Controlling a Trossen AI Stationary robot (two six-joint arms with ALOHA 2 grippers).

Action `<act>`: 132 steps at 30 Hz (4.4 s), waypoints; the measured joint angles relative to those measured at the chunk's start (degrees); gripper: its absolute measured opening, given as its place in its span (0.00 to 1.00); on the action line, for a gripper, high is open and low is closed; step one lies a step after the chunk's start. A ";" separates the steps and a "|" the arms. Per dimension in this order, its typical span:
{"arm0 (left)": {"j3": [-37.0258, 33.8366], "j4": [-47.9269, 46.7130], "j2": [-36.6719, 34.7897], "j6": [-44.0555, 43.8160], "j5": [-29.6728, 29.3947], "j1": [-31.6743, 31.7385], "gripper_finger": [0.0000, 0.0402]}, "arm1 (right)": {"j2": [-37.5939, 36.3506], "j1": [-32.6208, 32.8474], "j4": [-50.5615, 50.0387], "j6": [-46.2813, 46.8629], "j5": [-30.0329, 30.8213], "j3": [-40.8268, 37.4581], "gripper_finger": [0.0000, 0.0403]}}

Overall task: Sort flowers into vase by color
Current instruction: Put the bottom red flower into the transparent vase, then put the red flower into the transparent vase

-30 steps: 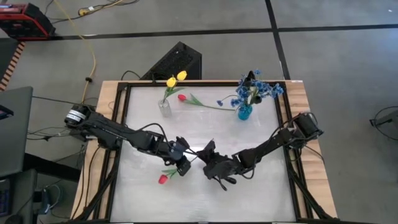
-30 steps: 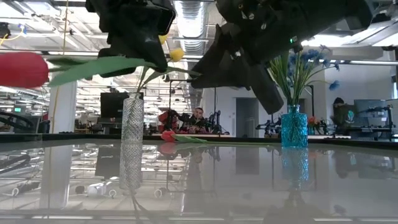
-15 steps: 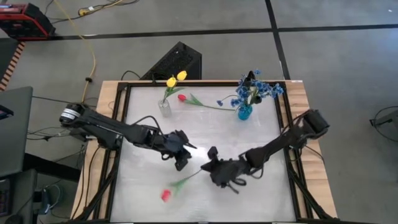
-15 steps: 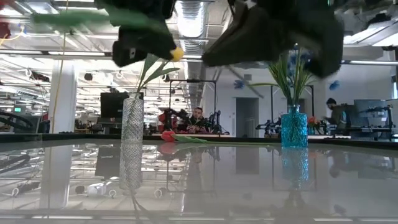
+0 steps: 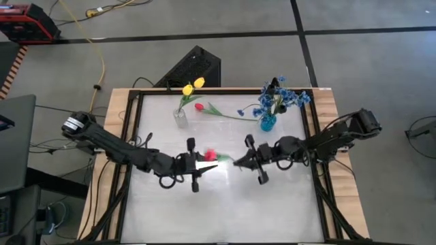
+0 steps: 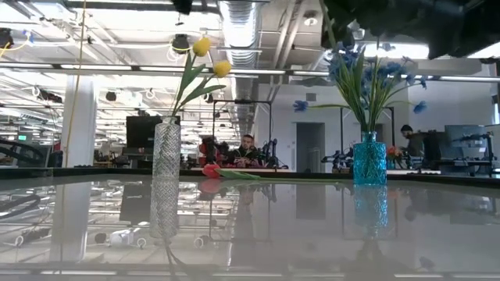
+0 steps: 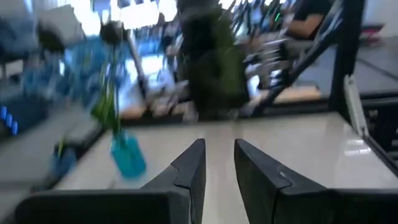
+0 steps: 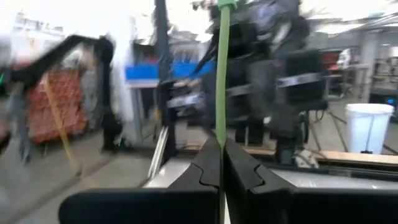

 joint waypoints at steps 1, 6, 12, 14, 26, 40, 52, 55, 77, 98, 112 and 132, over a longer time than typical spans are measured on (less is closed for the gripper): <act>-0.18 3.90 0.86 2.32 1.30 0.08 0.18 | 0.13 -0.77 1.65 1.52 0.00 -0.40 0.06; -0.43 16.90 4.48 9.92 6.88 1.52 0.18 | 0.61 -1.76 0.94 2.08 0.67 0.57 0.06; -0.43 18.47 5.58 5.75 6.77 3.71 0.23 | 1.18 -1.15 -0.24 0.03 0.85 2.92 0.06; -0.43 18.34 5.79 3.63 8.17 4.50 0.26 | 1.18 -0.98 -0.60 -0.36 0.83 3.18 0.06; 2.65 18.41 5.84 -0.30 18.44 7.63 0.41 | 1.18 -1.43 -4.56 -1.64 1.44 4.13 0.06; 2.70 18.84 5.84 3.31 18.24 7.64 0.02 | 1.18 -1.37 -4.84 -3.23 1.40 4.13 0.19; 2.69 6.04 -1.70 0.10 7.60 6.65 0.00 | -4.15 -1.41 -21.05 -5.17 1.46 4.18 0.57; 2.70 -6.38 -8.99 -3.09 -0.35 6.47 0.00 | -6.71 -1.37 -29.95 -5.79 1.40 4.20 0.63; -10.84 -30.32 -41.31 -13.80 -21.31 24.89 0.00 | -8.15 -0.01 -36.74 -2.93 1.25 4.17 0.64; -13.87 -26.39 -37.95 -13.93 -8.73 37.55 0.00 | -8.13 0.08 -36.72 -2.78 1.31 4.11 0.64; -13.89 -28.19 -24.00 -24.45 -7.18 40.79 0.08 | -8.11 0.19 -40.00 -2.17 1.36 3.96 0.64; -13.85 -46.44 -34.34 -34.26 14.40 40.43 0.34 | -7.23 -2.50 -41.45 -1.10 1.88 3.99 0.64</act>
